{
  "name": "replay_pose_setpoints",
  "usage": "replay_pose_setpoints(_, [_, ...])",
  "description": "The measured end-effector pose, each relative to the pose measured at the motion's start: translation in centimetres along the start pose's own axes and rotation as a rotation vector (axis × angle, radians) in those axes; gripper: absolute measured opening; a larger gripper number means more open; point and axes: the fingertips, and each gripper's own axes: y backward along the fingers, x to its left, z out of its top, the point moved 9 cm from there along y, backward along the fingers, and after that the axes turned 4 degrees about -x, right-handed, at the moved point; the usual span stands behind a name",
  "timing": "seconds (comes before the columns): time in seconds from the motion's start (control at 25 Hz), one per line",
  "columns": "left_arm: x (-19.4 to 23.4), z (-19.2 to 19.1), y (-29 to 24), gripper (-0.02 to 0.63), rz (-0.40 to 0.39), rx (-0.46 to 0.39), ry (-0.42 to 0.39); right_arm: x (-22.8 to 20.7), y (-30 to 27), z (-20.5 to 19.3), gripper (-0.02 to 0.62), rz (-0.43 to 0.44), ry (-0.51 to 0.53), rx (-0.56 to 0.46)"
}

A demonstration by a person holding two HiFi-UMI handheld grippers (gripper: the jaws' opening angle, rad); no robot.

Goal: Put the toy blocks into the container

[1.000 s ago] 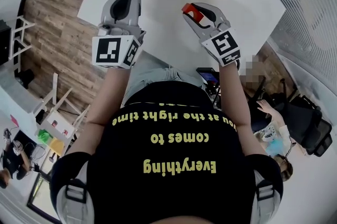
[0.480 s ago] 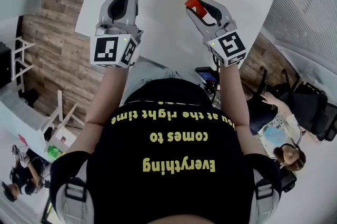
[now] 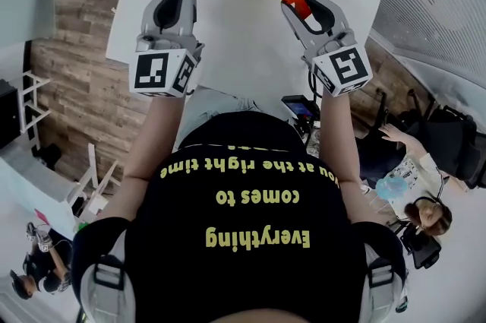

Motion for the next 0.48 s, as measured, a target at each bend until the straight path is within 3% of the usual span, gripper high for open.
replay_pose_setpoints(0.48, [-0.3,-0.3,-1.1,0.0,-0.025,0.011,-0.005,-1.2,1.1,1.1,0.143,-0.058,-0.007,-0.038])
